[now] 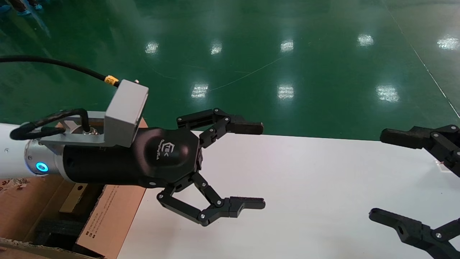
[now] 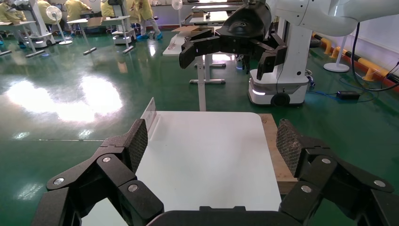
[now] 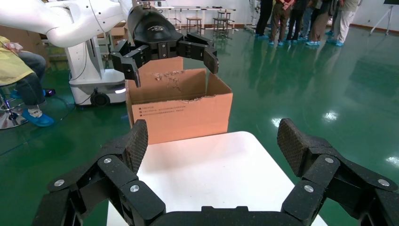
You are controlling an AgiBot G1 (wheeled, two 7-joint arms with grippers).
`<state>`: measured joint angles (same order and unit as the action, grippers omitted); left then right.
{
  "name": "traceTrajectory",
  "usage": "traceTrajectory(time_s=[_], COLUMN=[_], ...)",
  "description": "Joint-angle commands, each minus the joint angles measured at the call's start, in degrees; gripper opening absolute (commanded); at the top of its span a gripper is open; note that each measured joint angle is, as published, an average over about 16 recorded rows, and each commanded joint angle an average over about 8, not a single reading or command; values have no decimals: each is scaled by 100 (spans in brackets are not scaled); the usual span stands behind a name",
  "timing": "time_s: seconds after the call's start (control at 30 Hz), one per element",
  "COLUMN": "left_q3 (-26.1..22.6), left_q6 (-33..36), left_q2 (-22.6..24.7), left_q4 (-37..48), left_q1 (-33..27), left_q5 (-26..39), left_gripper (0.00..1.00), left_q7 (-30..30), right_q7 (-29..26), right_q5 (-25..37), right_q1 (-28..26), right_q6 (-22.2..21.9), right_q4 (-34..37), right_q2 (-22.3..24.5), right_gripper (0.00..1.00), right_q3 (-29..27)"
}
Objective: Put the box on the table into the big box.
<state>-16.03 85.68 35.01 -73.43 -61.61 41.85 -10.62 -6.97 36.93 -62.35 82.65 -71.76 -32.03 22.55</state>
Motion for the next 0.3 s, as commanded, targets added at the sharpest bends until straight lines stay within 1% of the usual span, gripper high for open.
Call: traceTrajectory(time_s=[0.03, 0.3], left_q3=[-1, -3], left_q6=[1, 2], left_q2=[1, 3], left_q4=[6, 17], left_q1=[-2, -5], left_q5=[1, 3], left_gripper=[100, 100], left_q7=[1, 5], right_q7=[0, 0], right_q5=[0, 0], right_q1=[0, 0], right_q6=[0, 0], right_q4=[0, 0], right_q2=[0, 0], right_gripper=[100, 100], right_q3=[0, 0])
